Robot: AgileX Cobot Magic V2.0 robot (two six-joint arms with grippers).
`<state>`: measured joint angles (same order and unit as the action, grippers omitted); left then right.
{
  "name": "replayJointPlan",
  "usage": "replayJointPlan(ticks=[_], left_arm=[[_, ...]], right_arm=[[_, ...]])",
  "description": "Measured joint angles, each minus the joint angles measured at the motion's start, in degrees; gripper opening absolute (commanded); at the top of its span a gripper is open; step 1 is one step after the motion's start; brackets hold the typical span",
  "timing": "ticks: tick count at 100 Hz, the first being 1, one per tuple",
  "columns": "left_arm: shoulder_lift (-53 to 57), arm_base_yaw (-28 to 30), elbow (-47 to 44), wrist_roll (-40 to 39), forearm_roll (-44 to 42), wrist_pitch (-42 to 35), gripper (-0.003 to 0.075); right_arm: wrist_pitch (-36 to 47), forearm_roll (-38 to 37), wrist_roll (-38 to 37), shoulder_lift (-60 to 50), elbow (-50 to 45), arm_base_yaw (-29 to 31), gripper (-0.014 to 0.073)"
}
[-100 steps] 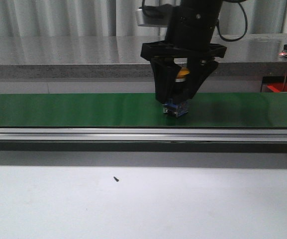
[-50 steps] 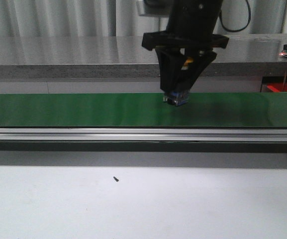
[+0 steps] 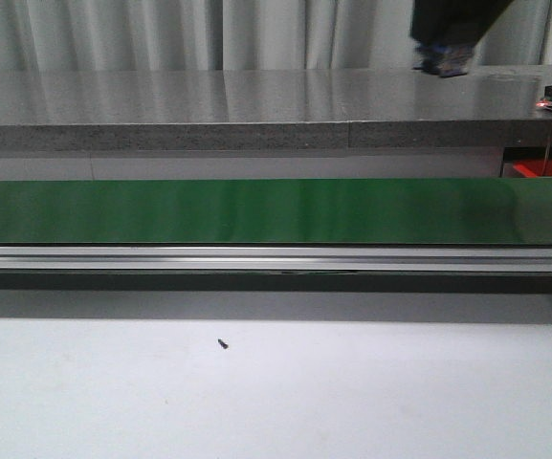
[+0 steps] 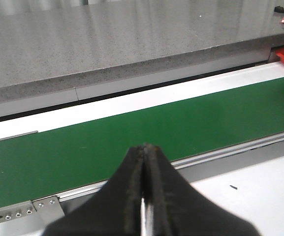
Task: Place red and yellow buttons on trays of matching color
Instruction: 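Grasp the yellow button with the right gripper and lift it, then carry the yellow button to the yellow tray and release it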
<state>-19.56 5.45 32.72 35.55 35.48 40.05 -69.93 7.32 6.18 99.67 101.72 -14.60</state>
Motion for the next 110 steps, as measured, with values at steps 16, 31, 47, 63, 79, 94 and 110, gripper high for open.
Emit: replayJointPlan(ticks=[16,31,47,63,79,94,110], left_arm=[[0.0,0.0,0.0,0.0,0.0,0.0,-0.002],[0.0,0.0,0.0,0.0,0.0,0.0,-0.002],[0.0,0.0,0.0,0.0,0.0,0.0,-0.002],[0.0,0.0,0.0,0.0,0.0,0.0,-0.002],[0.0,0.0,0.0,0.0,0.0,0.0,-0.002],[0.0,0.0,0.0,0.0,0.0,0.0,-0.002],[0.0,0.0,0.0,0.0,0.0,0.0,-0.002]], right_arm=[[-0.09,-0.27,-0.75,-4.99,-3.93,7.13,0.02],[0.27,-0.5,-1.53,-9.38,-9.3,14.56,0.02],[1.54,-0.57,-3.75,-13.27,-15.71,22.08,0.02],[2.89,-0.72,-5.19,-16.35,-22.31,27.56,0.02],[4.59,-0.72,-5.41,-19.54,-28.98,30.65,0.02],[7.43,-1.13,-5.41,-22.44,-34.99,31.12,0.02],[10.75,-1.81,-5.41,-23.28,-40.43,31.12,0.02]])
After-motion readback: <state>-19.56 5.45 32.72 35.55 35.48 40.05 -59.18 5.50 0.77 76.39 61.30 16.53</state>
